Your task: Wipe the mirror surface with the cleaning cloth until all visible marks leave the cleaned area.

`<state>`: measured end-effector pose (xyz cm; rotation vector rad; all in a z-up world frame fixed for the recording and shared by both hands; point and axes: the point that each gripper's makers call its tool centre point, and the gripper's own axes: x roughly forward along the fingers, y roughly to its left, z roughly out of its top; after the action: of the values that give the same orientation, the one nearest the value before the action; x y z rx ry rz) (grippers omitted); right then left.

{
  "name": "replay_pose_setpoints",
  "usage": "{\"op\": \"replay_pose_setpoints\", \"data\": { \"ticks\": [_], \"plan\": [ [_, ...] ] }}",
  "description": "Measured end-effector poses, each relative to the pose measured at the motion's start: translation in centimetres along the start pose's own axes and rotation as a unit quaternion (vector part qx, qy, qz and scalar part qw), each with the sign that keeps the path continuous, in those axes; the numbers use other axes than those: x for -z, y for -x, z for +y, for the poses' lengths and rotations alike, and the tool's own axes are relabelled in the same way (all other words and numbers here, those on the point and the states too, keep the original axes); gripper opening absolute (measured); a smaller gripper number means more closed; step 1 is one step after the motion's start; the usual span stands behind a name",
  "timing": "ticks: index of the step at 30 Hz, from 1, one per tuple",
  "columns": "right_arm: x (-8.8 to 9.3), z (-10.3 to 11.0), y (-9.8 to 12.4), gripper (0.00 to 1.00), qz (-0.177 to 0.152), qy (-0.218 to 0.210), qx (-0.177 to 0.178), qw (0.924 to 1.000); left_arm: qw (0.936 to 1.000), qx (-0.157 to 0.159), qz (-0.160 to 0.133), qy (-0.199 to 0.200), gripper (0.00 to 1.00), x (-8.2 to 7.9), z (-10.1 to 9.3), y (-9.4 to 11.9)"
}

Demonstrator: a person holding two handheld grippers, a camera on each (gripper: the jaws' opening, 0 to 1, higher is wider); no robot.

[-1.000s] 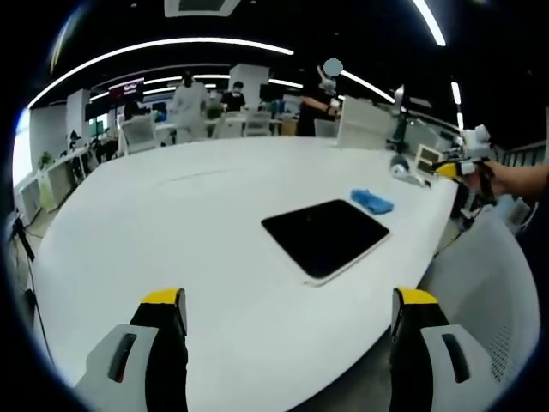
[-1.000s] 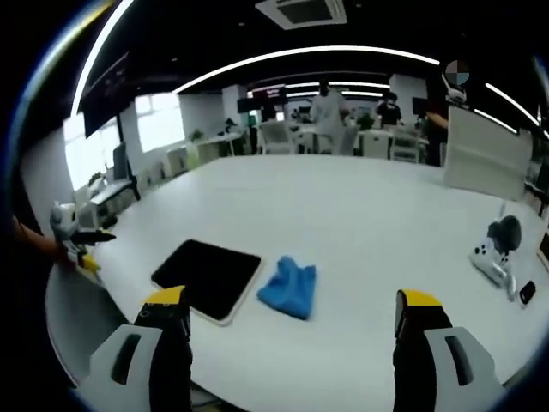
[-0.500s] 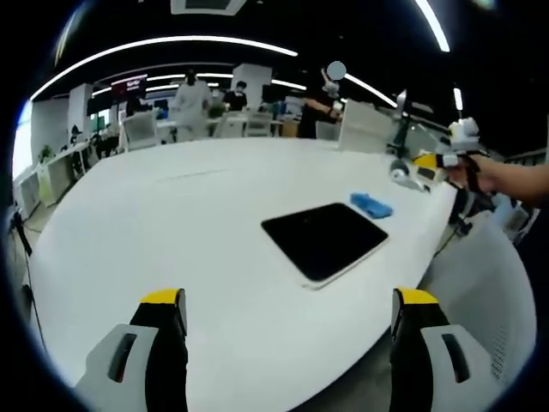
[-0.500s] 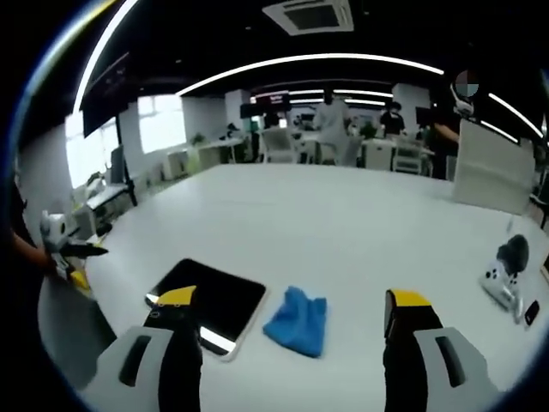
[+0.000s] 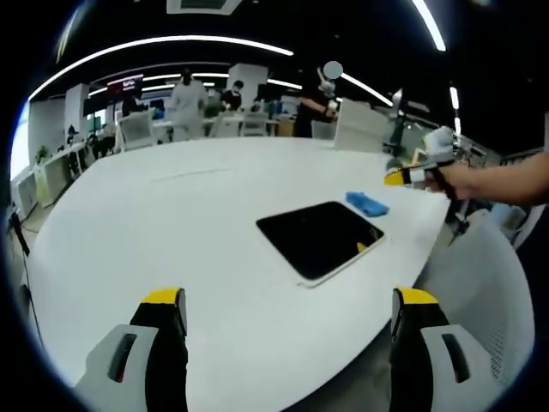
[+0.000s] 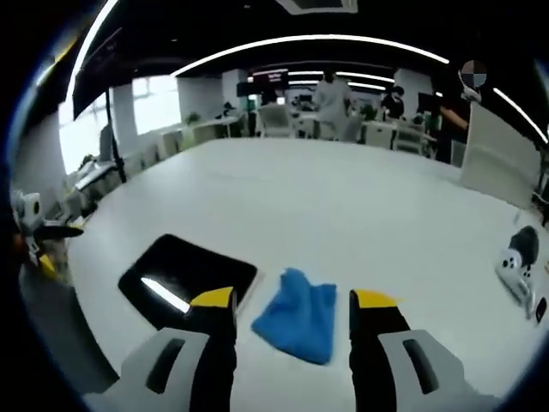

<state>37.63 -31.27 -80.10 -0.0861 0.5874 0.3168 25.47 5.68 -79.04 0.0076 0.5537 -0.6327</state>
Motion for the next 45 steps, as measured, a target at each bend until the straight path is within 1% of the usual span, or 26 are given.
{"op": "replay_pose_setpoints", "data": {
  "ticks": [1, 2, 3, 5, 6, 11, 14, 19, 20, 21, 22, 23, 24, 25, 26, 28, 30, 32, 33, 34, 35, 36, 37, 38, 42, 45],
  "plan": [
    [0.3, -0.1, -0.5, 0.41, 0.003, -0.005, 0.000, 1.0000, 1.0000, 0.000, 0.001, 0.000, 1.00, 0.1, 0.1, 0.0],
    [1.2, -0.3, -1.1, 0.36, 0.021, -0.014, 0.002, 0.9997, 1.0000, 0.000, 0.002, -0.001, 1.00, 0.1, 0.1, -0.1],
    [1.5, -0.4, -1.5, 0.33, 0.022, -0.016, 0.003, 0.9996, 1.0000, 0.001, 0.002, -0.001, 1.00, 0.1, 0.1, -0.1],
    [2.1, -0.5, -2.3, 0.30, 0.026, -0.020, 0.003, 0.9995, 1.0000, -0.001, 0.003, -0.002, 1.00, 0.2, 0.2, -0.1],
    [2.5, -0.2, -2.6, 0.29, 0.033, -0.025, 0.001, 0.9991, 1.0000, -0.002, 0.003, -0.003, 1.00, 0.2, 0.2, -0.1],
    [3.3, -0.4, -4.0, 0.19, 0.046, -0.016, 0.006, 0.9988, 1.0000, -0.006, 0.003, 0.003, 1.00, 0.2, 0.5, -0.1],
    [3.5, -0.5, -4.3, 0.18, 0.051, -0.022, 0.011, 0.9984, 1.0000, -0.004, 0.005, 0.001, 1.00, 0.3, 0.4, -0.2],
    [4.6, -0.9, -5.0, 0.16, 0.068, -0.028, 0.022, 0.9971, 1.0000, -0.003, 0.006, 0.004, 1.00, 0.3, 0.4, -0.2],
    [4.7, -0.9, -5.0, 0.15, 0.069, -0.023, 0.024, 0.9971, 1.0000, -0.002, 0.006, 0.005, 1.00, 0.3, 0.4, -0.2],
    [4.5, -1.2, -5.0, 0.13, 0.068, 0.012, 0.031, 0.9971, 1.0000, -0.002, 0.007, 0.005, 1.00, 0.4, 0.4, -0.3],
    [4.8, -1.1, -5.1, 0.08, 0.077, 0.041, 0.034, 0.9956, 0.9999, -0.001, 0.009, 0.005, 1.00, 0.5, 0.4, -0.3],
    [5.4, -0.9, -5.2, 0.03, 0.093, 0.050, 0.032, 0.9939, 0.9999, 0.000, 0.009, 0.005, 1.00, 0.5, 0.4, -0.3],
    [5.4, -0.6, -5.3, 0.02, 0.087, 0.044, 0.032, 0.9947, 0.9999, 0.000, 0.009, 0.005, 1.00, 0.5, 0.3, -0.3],
    [5.2, -0.8, -5.3, 0.02, 0.084, 0.040, 0.034, 0.9951, 0.9999, 0.000, 0.011, 0.005, 1.00, 0.5, 0.3, -0.3],
    [5.2, -0.9, -5.2, 0.02, 0.083, 0.011, 0.041, 0.9956, 0.9999, 0.001, 0.012, 0.004, 1.00, 0.6, 0.3, -0.3],
    [5.3, -1.0, -5.3, 0.01, 0.078, -0.016, 0.047, 0.9957, 0.9999, 0.001, 0.012, 0.004, 1.00, 0.6, 0.2, -0.3],
    [5.2, -1.0, -5.3, 0.01, 0.074, -0.014, 0.050, 0.9959, 0.9999, 0.002, 0.014, 0.003, 1.00, 0.7, 0.2, -0.4],
    [5.3, -1.1, -5.2, 0.00, 0.069, -0.042, 0.053, 0.9953, 0.9999, 0.004, 0.016, 0.002, 1.00, 0.7, 0.2, -0.4],
    [5.3, -1.1, -5.2, 0.00, 0.071, -0.073, 0.053, 0.9934, 0.9998, 0.005, 0.018, 0.001, 1.00, 0.8, 0.1, -0.5],
    [5.3, -1.2, -5.3, 0.00, 0.075, -0.091, 0.052, 0.9917, 0.9997, 0.008, 0.024, -0.001, 1.00, 1.0, 0.0, -0.6],
    [5.4, -1.2, -5.2, 0.00, 0.085, -0.136, 0.052, 0.9857, 0.9996, 0.009, 0.027, -0.002, 1.00, 1.0, 0.0, -0.6],
    [5.3, -1.3, -5.2, 0.00, 0.092, -0.146, 0.049, 0.9837, 0.9996, 0.010, 0.026, -0.003, 1.00, 1.0, -0.1, -0.6],
    [5.3, -1.4, -5.2, 0.00, 0.098, -0.153, 0.049, 0.9821, 0.9996, 0.010, 0.025, -0.004, 1.00, 1.0, -0.1, -0.6],
    [5.0, -1.4, -5.3, 0.00, 0.102, -0.141, 0.047, 0.9836, 0.9996, 0.011, 0.024, -0.004, 1.00, 1.0, -0.1, -0.6],
    [4.1, -1.1, -4.6, 0.00, 0.099, -0.135, 0.044, 0.9849, 0.9997, 0.010, 0.021, -0.001, 1.00, 0.9, -0.1, -0.5],
    [3.7, -1.3, -4.5, 0.00, 0.100, -0.136, 0.043, 0.9848, 0.9998, 0.010, 0.017, 0.000, 1.00, 0.7, -0.1, -0.4]
  ]
}}
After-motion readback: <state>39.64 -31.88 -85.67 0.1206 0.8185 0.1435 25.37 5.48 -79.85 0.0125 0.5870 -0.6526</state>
